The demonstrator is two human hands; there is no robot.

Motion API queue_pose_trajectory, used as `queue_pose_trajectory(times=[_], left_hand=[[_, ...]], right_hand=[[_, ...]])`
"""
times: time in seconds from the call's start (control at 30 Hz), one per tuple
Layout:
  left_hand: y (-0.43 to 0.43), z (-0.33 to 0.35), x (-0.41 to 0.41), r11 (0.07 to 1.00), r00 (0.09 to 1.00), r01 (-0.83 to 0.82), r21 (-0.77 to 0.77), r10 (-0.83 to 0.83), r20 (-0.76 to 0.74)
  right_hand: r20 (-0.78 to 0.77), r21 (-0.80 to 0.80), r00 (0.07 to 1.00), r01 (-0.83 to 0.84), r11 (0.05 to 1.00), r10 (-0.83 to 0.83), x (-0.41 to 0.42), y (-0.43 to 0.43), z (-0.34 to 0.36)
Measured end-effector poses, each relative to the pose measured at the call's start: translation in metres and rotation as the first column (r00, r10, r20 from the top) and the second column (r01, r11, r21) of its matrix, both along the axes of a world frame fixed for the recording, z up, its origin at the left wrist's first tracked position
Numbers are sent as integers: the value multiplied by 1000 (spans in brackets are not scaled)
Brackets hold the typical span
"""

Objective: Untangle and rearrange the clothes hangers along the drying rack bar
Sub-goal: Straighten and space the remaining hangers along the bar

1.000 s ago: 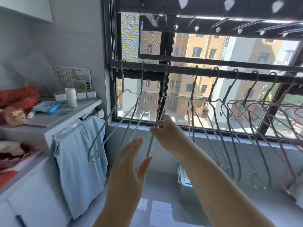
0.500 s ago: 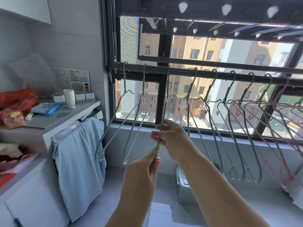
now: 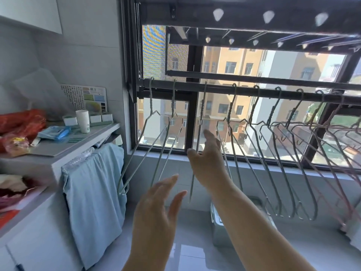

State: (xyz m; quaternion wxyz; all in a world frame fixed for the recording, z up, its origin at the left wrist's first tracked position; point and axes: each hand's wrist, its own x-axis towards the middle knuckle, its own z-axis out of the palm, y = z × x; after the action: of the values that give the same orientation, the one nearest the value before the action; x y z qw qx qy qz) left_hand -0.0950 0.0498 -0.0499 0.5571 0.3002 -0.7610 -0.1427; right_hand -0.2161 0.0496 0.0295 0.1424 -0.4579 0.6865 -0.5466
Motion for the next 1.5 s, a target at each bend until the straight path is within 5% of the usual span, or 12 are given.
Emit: queue_pose_trajectory(times=[0.1,0.33,0.6,1.23,1.4,1.5], left_hand=[[-11,0,8,989,992,-124,-82,123,-16],[-29,-27,11,977,972,-213,-27,215,91],[-31,-22,14,984,983,-177,-25,178,49],[-28,-20,6,993,992,-120,16,119,42],[-24,-21,6,992,993,-108,62,104,56],[-21,-27,5,993,996,-80,81,76,52]], right_hand=[[-130,6,981,-147,989,146,18,-4,6],[8,316,957,-277,907,290,43,-40,-12],[256,234,931,-322,917,261,45,-48,-20],[276,206,925,-322,924,260,37,-42,-19],[206,238,949,-287,928,240,40,-37,-19],[-87,313,967,-202,928,240,41,-23,-10]])
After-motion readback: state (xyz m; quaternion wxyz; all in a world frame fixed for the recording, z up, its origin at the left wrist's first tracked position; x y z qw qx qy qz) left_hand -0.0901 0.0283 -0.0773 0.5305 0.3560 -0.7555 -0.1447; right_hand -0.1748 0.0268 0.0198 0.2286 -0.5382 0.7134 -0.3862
